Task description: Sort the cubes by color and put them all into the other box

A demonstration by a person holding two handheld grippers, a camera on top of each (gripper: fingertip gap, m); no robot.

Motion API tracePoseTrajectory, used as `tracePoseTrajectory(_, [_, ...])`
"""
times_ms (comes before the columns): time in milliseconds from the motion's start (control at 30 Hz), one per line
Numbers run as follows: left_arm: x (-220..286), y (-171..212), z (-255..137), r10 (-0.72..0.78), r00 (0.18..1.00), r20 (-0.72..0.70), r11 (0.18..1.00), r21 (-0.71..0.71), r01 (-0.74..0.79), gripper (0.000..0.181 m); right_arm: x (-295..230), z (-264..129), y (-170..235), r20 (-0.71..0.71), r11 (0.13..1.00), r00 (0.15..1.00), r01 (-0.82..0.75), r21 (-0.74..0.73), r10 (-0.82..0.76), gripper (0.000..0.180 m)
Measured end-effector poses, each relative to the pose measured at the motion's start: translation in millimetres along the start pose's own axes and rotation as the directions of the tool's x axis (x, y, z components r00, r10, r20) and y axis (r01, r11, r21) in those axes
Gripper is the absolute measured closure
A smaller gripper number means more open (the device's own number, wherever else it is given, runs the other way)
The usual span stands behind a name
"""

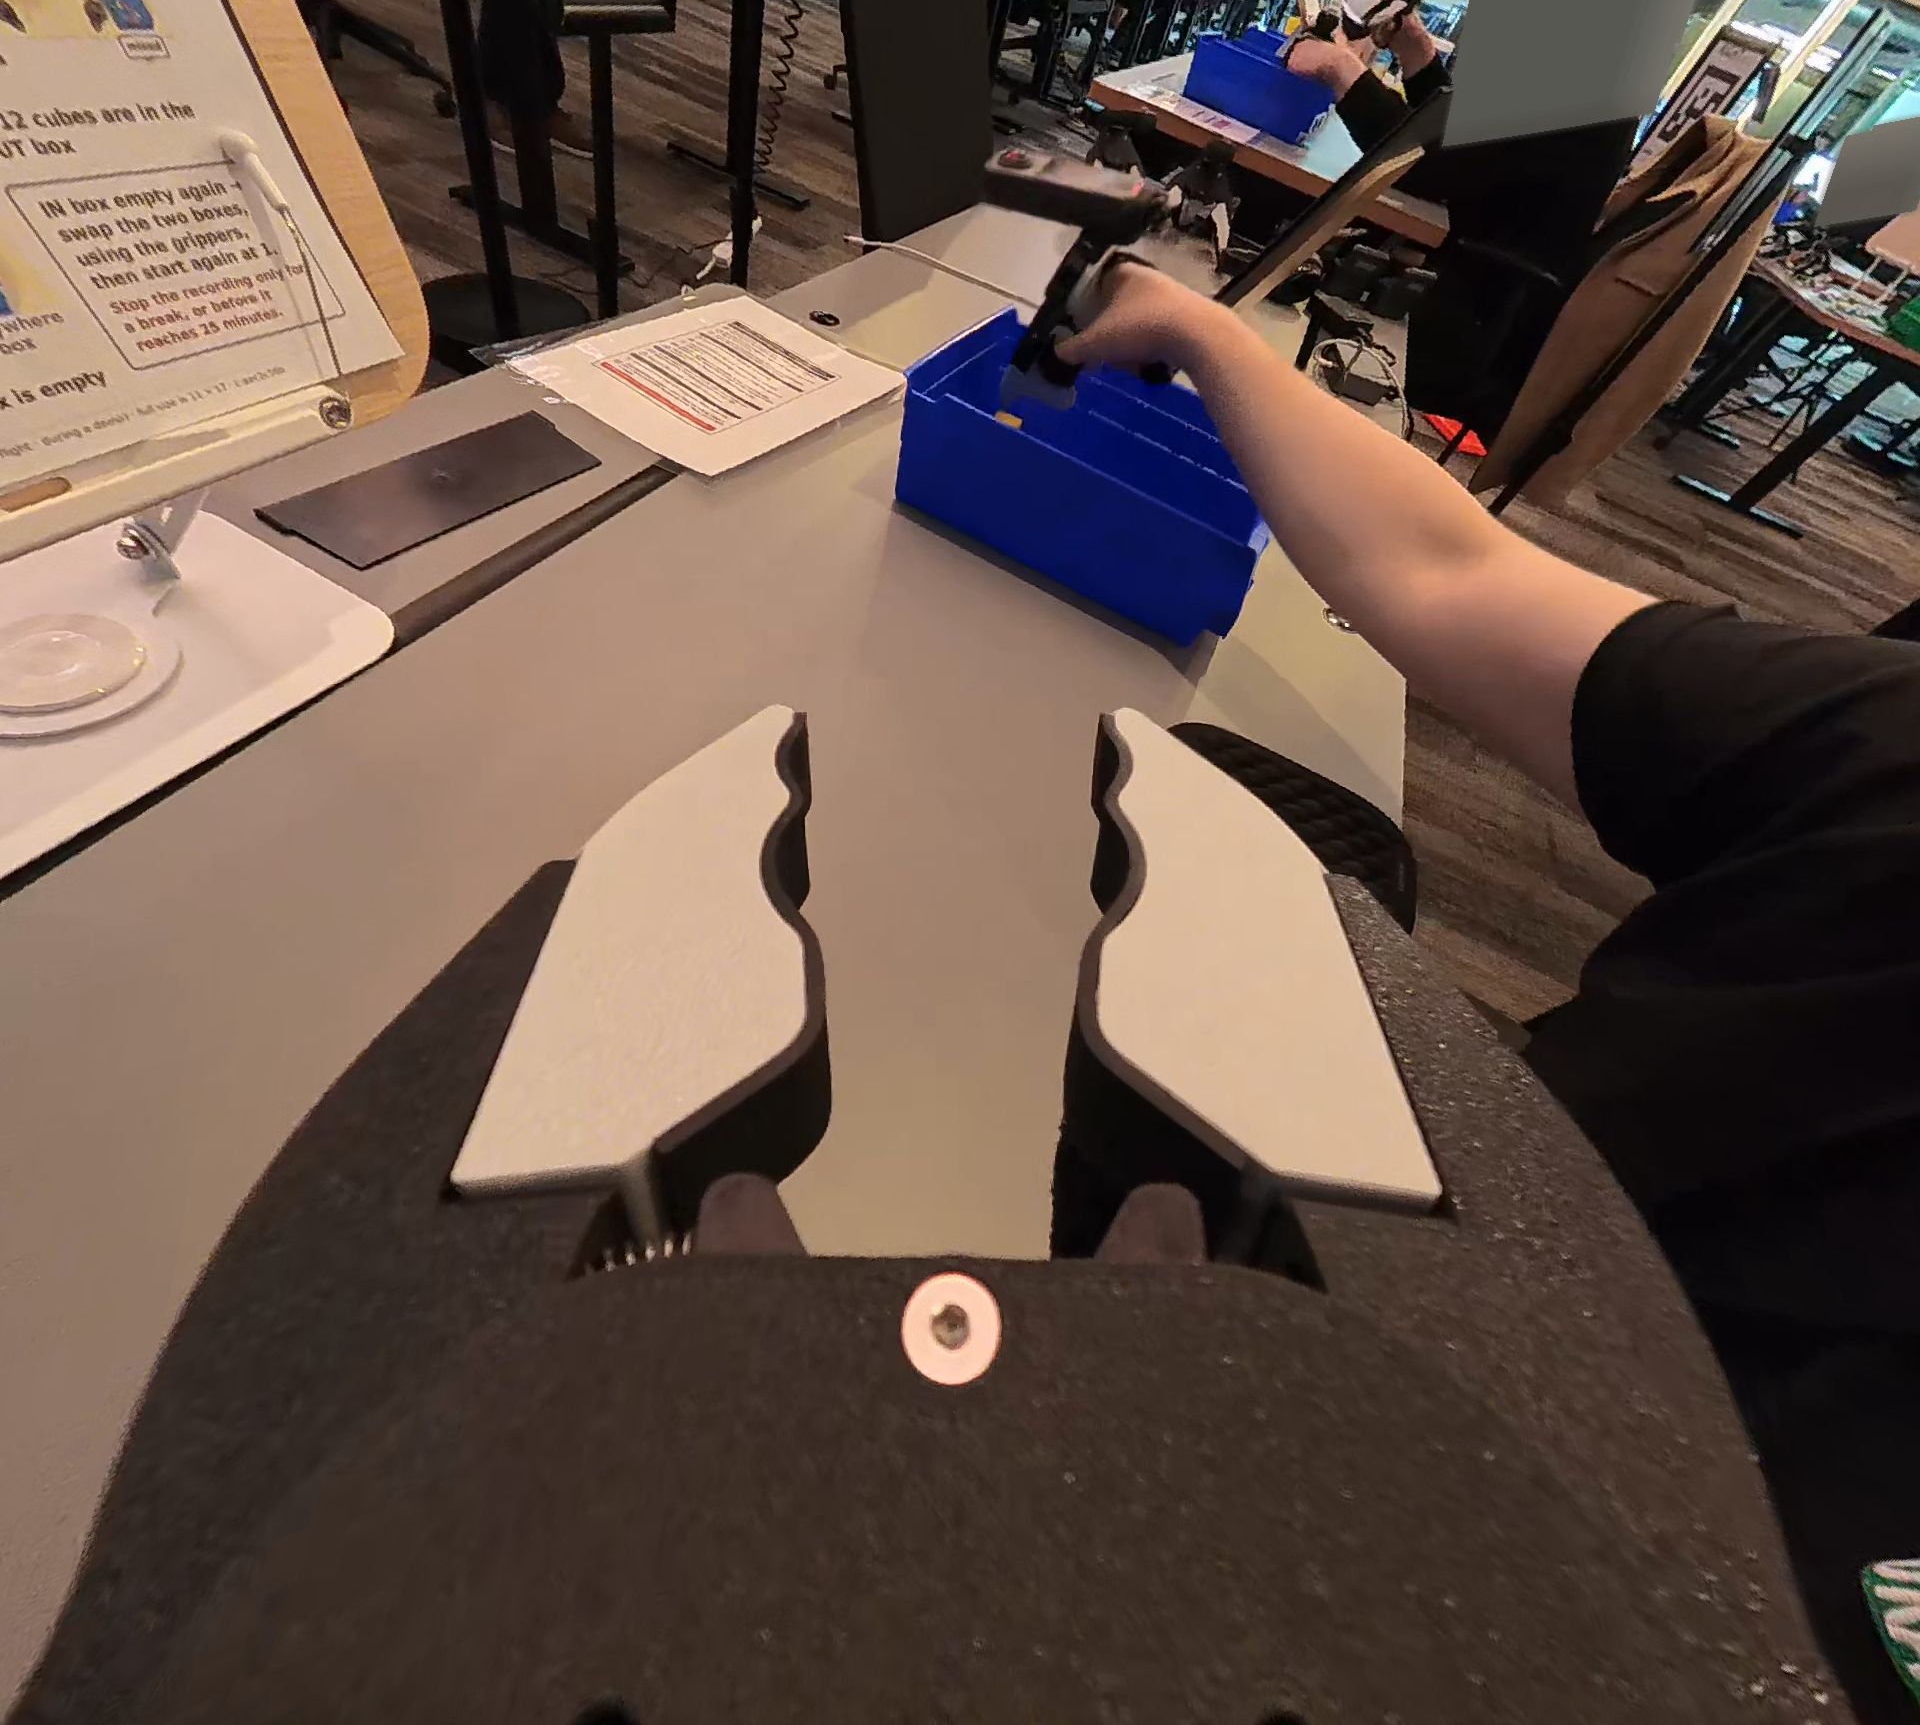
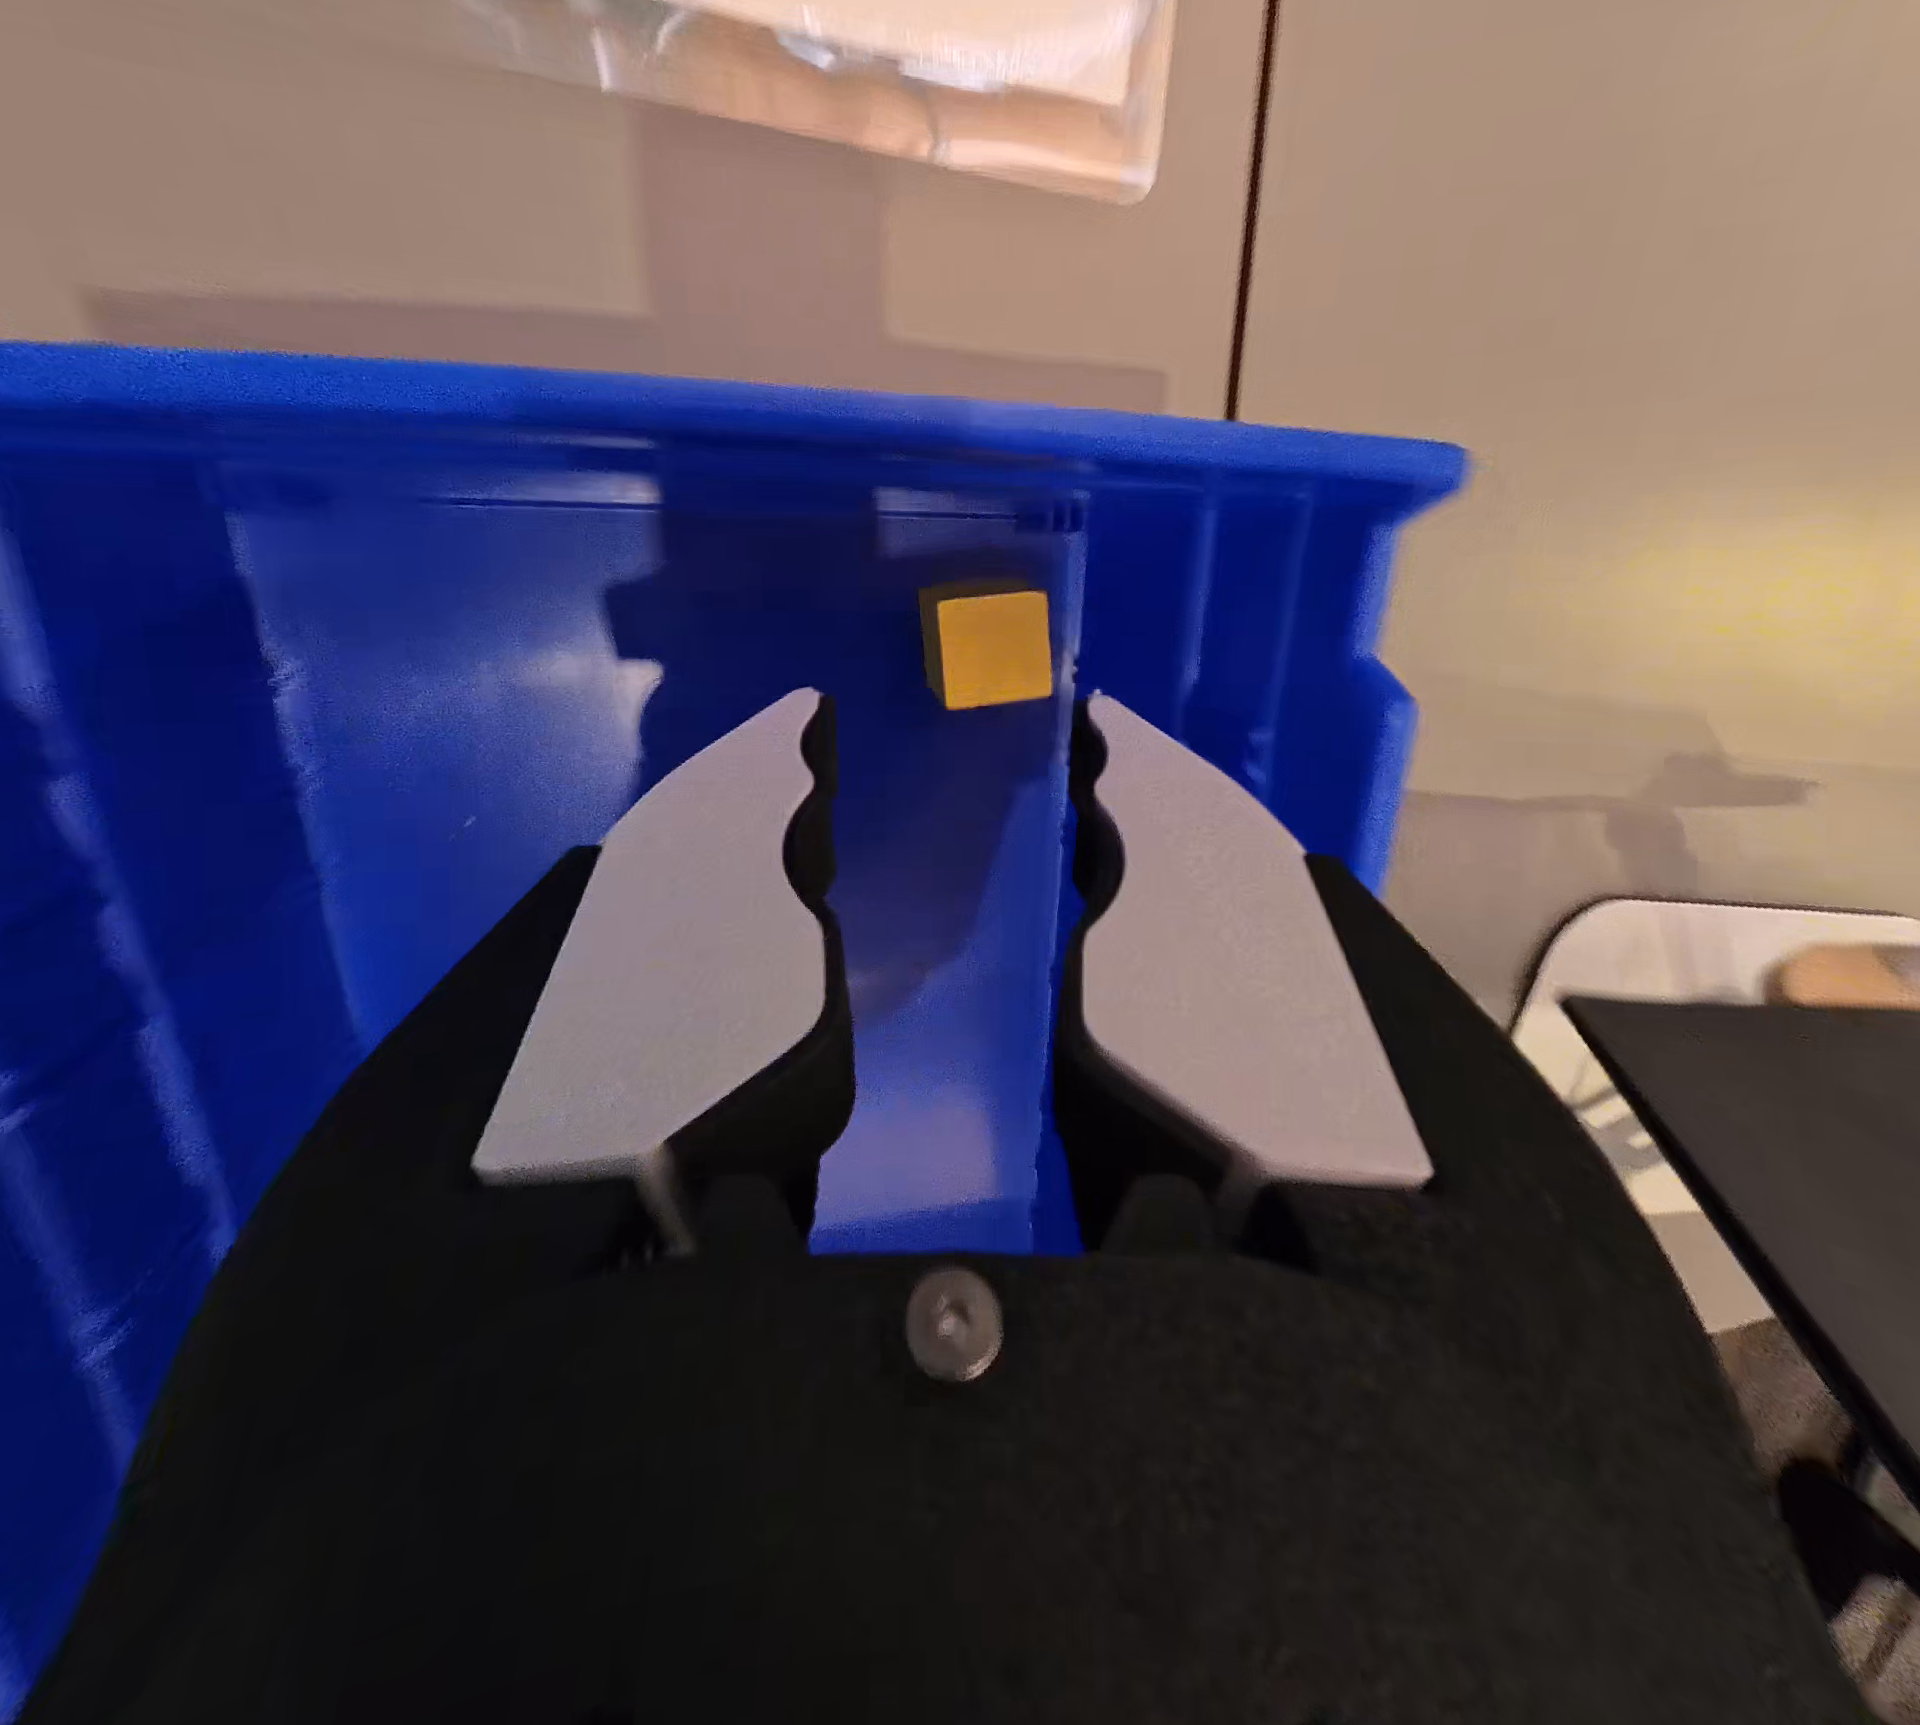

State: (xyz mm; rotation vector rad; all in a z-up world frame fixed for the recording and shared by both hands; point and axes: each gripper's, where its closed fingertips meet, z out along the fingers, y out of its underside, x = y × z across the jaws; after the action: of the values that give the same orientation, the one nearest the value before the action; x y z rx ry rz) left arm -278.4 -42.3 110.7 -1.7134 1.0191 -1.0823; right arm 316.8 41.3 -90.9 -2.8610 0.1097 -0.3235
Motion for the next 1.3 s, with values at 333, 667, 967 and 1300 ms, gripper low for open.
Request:
tracePoseTrajectory(333, [-19,-17,-30,0.042,0.987,0.152,0.996,0.075,-0.054,0.128,-198,-289,-20,0.466,0.574,0.828,-0.227,0.787,-0.312,0.131])
tracePoseTrajectory(667, [-92,16,-190,0.023,0.827,0.562,0.997,-0.079,0.026,0.132,-324,-337,6,0.346,0.428,0.721,-0.076,0.901,-0.6,0.133])
tracePoseTrajectory(967, [-209,182,-299,-0.03,0.587,0.809,0.817,-0.319,0.481,0.136,-315,-313,-4,0.459,0.503,0.665,-0.144,0.852,-0.589,0.133])
tracePoseTrajectory(1300, [-249,238,-293,0.018,0.567,0.824,0.68,-0.426,0.597,0.146,-289,-294,0,0.472,0.537,0.712,-0.157,0.829,-0.52,0.133])
